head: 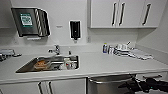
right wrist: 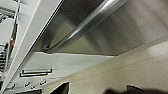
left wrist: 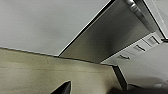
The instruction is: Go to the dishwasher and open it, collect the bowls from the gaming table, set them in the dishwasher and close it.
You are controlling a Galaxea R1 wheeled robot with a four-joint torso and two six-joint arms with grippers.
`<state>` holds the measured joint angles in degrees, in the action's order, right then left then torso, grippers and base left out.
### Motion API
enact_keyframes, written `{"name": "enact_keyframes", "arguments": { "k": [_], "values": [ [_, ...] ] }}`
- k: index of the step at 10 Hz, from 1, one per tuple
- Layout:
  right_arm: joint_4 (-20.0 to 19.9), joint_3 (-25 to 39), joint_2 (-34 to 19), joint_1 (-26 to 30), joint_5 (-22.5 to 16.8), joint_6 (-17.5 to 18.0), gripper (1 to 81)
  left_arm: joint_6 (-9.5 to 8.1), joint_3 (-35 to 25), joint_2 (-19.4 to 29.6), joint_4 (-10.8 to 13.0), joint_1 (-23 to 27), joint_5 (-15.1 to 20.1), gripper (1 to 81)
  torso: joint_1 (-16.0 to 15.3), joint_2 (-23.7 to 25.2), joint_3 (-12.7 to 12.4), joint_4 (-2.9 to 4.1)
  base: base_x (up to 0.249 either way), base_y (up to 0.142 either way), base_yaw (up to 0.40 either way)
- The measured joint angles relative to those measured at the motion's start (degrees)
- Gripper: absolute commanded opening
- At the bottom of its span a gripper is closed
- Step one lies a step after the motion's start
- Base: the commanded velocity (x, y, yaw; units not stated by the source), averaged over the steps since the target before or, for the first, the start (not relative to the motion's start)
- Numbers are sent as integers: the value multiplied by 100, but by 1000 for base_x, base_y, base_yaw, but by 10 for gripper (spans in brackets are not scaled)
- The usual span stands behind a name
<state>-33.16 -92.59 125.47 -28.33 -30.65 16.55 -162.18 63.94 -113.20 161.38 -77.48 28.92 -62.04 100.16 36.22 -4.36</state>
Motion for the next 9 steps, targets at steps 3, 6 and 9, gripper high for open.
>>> {"name": "enact_keyframes", "arguments": {
  "k": [3,6,9],
  "values": [
    [-2,26,56,315,-41,37,811,0,26,2,-2,28,10,811,-2,0,46,0,0,0,0],
    [17,-333,450,568,-226,216,811,0,30,2,-5,26,16,811,-2,0,50,0,0,0,0],
    [87,-1074,909,614,-518,354,811,0,34,2,-5,26,18,811,-2,0,50,0,0,0,0]
  ]
}}
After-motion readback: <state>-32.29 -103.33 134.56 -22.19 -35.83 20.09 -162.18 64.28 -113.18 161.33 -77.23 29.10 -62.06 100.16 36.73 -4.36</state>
